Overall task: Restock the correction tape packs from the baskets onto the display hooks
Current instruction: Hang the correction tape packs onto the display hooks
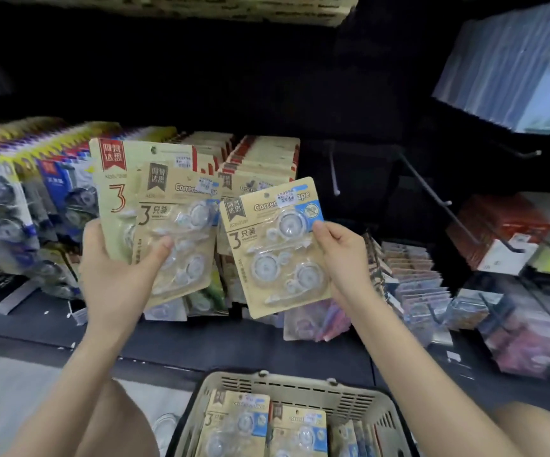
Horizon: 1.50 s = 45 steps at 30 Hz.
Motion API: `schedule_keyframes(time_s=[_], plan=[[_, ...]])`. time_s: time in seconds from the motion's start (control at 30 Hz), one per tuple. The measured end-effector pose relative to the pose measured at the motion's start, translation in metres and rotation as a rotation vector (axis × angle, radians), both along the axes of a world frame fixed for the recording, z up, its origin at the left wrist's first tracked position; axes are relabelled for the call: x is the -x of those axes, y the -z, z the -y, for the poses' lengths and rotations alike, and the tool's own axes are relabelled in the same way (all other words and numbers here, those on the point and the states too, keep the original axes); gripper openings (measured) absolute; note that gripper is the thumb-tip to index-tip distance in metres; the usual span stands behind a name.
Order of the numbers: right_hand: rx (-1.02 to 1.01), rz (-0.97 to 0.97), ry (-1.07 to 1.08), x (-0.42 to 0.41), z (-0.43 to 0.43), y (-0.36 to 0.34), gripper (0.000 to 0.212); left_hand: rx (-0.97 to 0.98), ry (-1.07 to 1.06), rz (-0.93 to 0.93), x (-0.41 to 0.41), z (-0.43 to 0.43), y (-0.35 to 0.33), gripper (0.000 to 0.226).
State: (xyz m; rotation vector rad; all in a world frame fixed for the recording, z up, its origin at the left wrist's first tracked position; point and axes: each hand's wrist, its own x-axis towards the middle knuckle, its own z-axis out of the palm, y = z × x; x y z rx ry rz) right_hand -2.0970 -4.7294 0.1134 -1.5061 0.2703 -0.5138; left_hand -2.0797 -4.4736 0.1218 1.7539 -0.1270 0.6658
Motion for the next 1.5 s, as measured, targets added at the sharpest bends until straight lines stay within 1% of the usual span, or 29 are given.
schedule_keyframes(time_s=[0.13,0.27,0.43,0.53,0.73,0.87,0.97,1.03,1.17,1.23,1.3,1.37,1.4,1.43,1.47,1.5], plan=[[-0.053,0.017,0.026,-0.03,-0.016,-0.002,0.039,-0.011,-0.08,0.054,-0.02,-0.011,-0.017,0.046],[-0.071,0.017,0.072,-0.047,-0.024,0.006,0.042,-0.036,-0.122,0.065,-0.034,-0.021,-0.022,0.045],[-0.064,-0.012,0.124,-0.053,-0.033,0.012,0.041,-0.028,-0.113,0.069,-0.039,-0.02,-0.024,0.044],[-0.044,-0.012,0.118,-0.049,-0.035,0.016,0.041,0.011,-0.09,0.074,-0.04,-0.018,-0.025,0.043],[-0.014,0.0,0.116,-0.051,-0.036,0.02,0.041,0.028,-0.065,0.079,-0.04,-0.019,-0.029,0.045],[-0.083,-0.016,0.128,-0.058,-0.04,0.024,0.039,0.049,-0.075,0.079,-0.043,-0.022,-0.029,0.046],[-0.112,-0.056,0.118,-0.067,-0.043,0.031,0.04,0.078,-0.078,0.099,-0.042,-0.024,-0.03,0.049],[-0.068,-0.08,0.128,-0.071,-0.044,0.037,0.044,0.103,-0.067,0.116,-0.041,-0.025,-0.03,0.048],[0.086,-0.082,0.103,-0.077,-0.04,0.05,0.049,0.11,-0.039,0.131,-0.036,-0.028,-0.032,0.046],[0.174,-0.083,0.102,-0.075,-0.033,0.047,0.046,0.11,-0.026,0.127,-0.031,-0.031,-0.033,0.045],[0.298,-0.103,0.119,-0.07,-0.027,0.04,0.041,0.151,0.001,0.104,-0.028,-0.037,-0.031,0.046],[0.464,-0.176,0.148,-0.063,-0.023,0.034,0.025,0.211,0.047,0.069,-0.025,-0.041,-0.026,0.044],[0.555,-0.218,0.181,-0.057,-0.022,0.031,0.021,0.238,0.069,0.043,-0.023,-0.042,-0.023,0.043],[0.628,-0.232,0.222,-0.05,-0.023,0.028,0.021,0.263,0.091,0.013,-0.02,-0.042,-0.02,0.043],[0.671,-0.206,0.253,-0.042,-0.026,0.023,0.022,0.293,0.12,-0.017,-0.018,-0.042,-0.017,0.043],[0.677,-0.163,0.251,-0.034,-0.029,0.017,0.023,0.321,0.165,-0.045,-0.016,-0.041,-0.012,0.045]])
